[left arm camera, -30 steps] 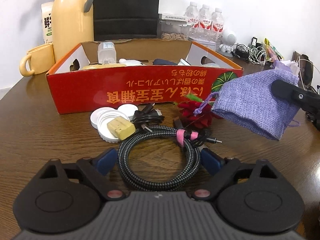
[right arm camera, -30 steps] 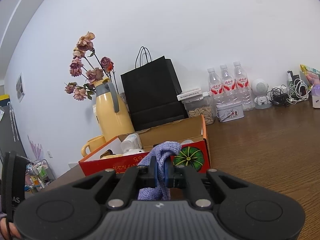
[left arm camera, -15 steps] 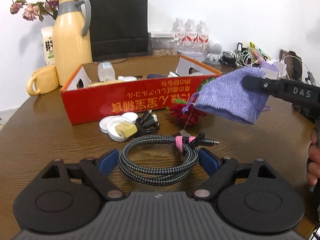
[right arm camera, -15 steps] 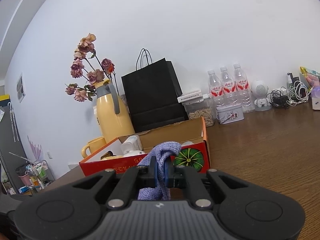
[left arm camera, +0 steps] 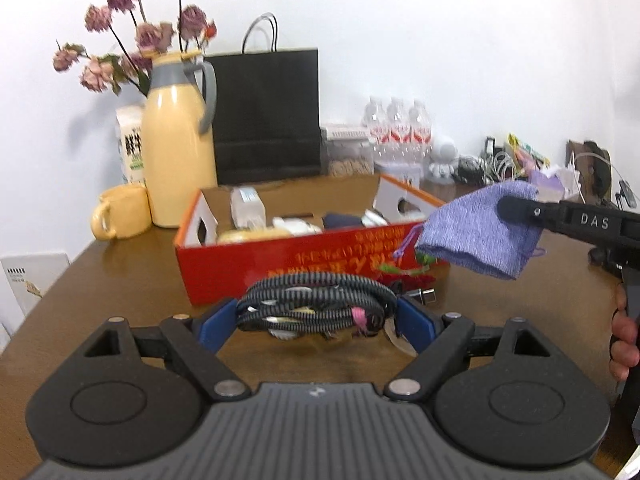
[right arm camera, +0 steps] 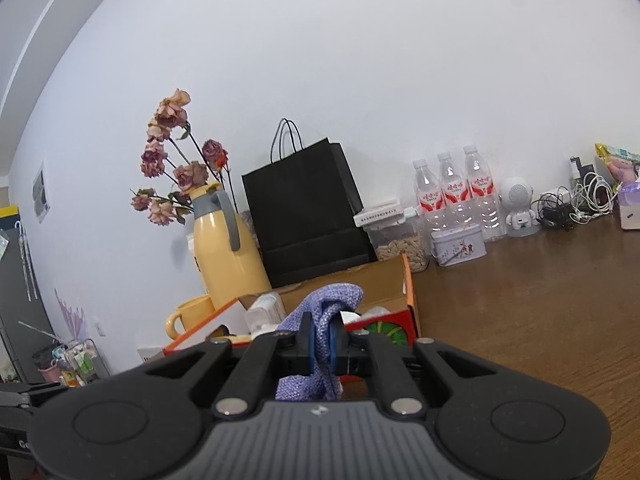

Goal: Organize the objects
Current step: 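Lift the lavender bag with the right gripper while the left grasps the black braided cable, then carry the bag and cable into the box and open both grippers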

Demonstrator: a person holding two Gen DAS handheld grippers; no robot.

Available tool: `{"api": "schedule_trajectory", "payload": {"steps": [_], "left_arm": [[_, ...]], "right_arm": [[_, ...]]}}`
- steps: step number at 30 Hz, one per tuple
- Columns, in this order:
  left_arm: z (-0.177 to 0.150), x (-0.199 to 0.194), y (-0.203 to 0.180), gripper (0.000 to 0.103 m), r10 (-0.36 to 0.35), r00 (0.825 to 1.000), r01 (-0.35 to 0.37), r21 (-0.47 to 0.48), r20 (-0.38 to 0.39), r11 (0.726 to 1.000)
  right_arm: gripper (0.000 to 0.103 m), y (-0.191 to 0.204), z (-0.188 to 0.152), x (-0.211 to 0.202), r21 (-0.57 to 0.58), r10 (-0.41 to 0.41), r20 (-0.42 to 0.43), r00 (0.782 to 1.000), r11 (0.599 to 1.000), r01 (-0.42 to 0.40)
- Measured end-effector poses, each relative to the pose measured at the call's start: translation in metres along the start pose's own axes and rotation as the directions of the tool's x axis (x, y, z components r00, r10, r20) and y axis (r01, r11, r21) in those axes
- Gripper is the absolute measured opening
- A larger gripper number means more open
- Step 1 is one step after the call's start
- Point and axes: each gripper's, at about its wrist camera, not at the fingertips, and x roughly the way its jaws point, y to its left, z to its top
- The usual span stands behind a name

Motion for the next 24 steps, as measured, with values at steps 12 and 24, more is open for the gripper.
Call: {"api": "schedule_trajectory", "payload": {"steps": [12,24], "left_arm": [[0.007,-0.004,0.012,0.086,0.009,0.999,-0.008,-0.022,0.043,1.000],[0.072,0.025,0.027,0.086,0.082,0.977,-0.071,-0.063,0.198,0.996]], "right_arm": [[0.006,0.016,0.004,0.008,-0.003,0.040,0.004,0.999,0.999,-0.040],[0.006,0.033,0.040,0.052,-0.031,0.054,0.042,0.998,0.998,-0.053]]}}
